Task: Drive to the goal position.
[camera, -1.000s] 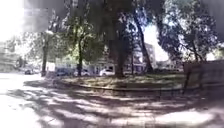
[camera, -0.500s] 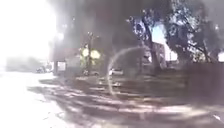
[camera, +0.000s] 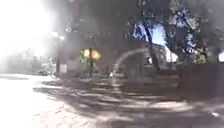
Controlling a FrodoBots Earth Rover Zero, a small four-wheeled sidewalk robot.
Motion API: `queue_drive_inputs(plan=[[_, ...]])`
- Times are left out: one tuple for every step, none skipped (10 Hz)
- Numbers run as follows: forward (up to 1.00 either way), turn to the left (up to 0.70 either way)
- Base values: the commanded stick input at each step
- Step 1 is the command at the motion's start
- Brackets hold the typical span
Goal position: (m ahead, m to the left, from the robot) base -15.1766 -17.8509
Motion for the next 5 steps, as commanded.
queue_drive_inputs(plan=[[0.0, 0.7], [0.0, 0.7], [0.0, 0.7], [0.0, 0.7], [0.0, 0.7]])
